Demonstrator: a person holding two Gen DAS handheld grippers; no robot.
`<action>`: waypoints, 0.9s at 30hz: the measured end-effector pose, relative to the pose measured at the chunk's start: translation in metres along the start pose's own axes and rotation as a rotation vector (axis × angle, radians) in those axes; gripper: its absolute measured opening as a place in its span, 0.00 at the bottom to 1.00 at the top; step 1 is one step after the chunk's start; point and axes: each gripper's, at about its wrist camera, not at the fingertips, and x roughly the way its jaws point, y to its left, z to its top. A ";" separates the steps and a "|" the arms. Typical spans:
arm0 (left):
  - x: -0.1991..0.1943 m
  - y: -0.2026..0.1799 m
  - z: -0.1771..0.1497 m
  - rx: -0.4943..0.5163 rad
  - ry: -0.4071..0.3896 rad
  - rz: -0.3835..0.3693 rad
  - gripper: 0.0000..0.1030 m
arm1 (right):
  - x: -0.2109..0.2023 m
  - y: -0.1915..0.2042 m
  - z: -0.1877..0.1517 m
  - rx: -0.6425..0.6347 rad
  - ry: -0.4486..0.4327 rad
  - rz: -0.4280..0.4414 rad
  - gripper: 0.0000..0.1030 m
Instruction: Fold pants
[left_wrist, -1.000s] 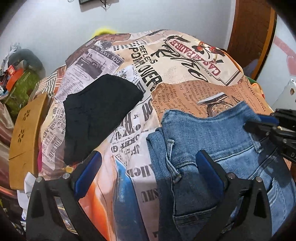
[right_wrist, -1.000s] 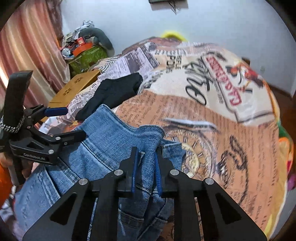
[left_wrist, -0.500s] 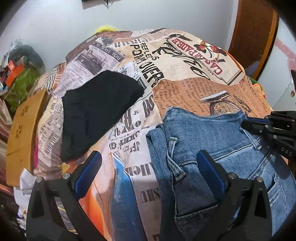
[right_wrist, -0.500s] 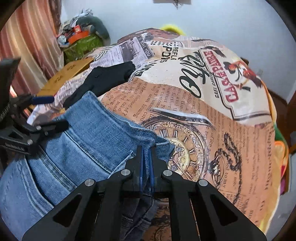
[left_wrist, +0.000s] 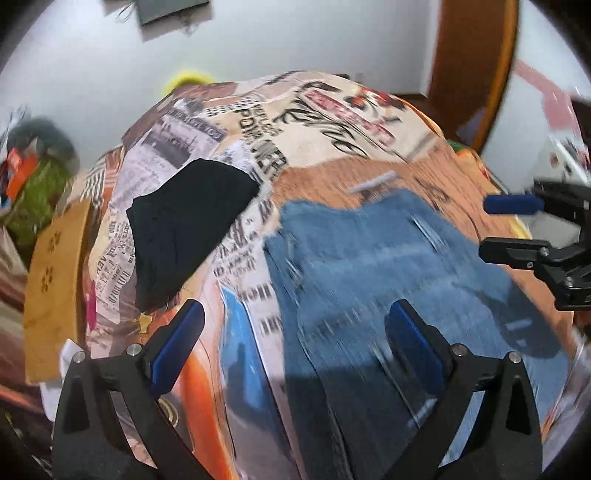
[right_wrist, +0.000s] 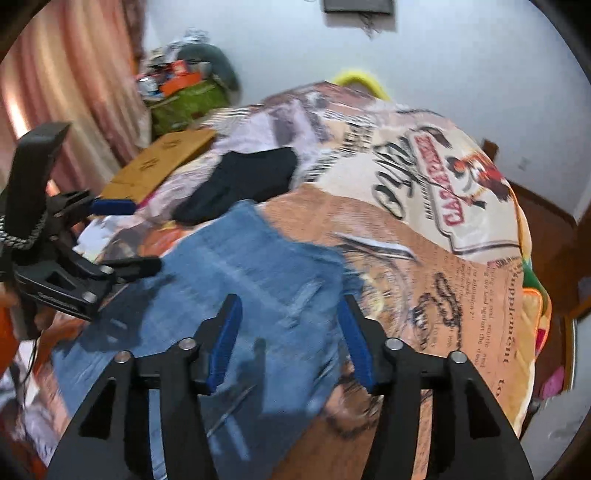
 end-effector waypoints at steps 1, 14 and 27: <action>0.000 -0.005 -0.007 0.015 0.007 0.010 0.99 | -0.001 0.007 -0.005 -0.012 0.006 0.011 0.50; -0.006 0.003 -0.058 -0.070 0.037 -0.007 1.00 | 0.009 0.017 -0.066 0.073 0.092 0.003 0.51; -0.035 0.020 -0.077 -0.088 0.043 0.007 0.99 | -0.021 0.011 -0.084 0.060 0.102 -0.054 0.56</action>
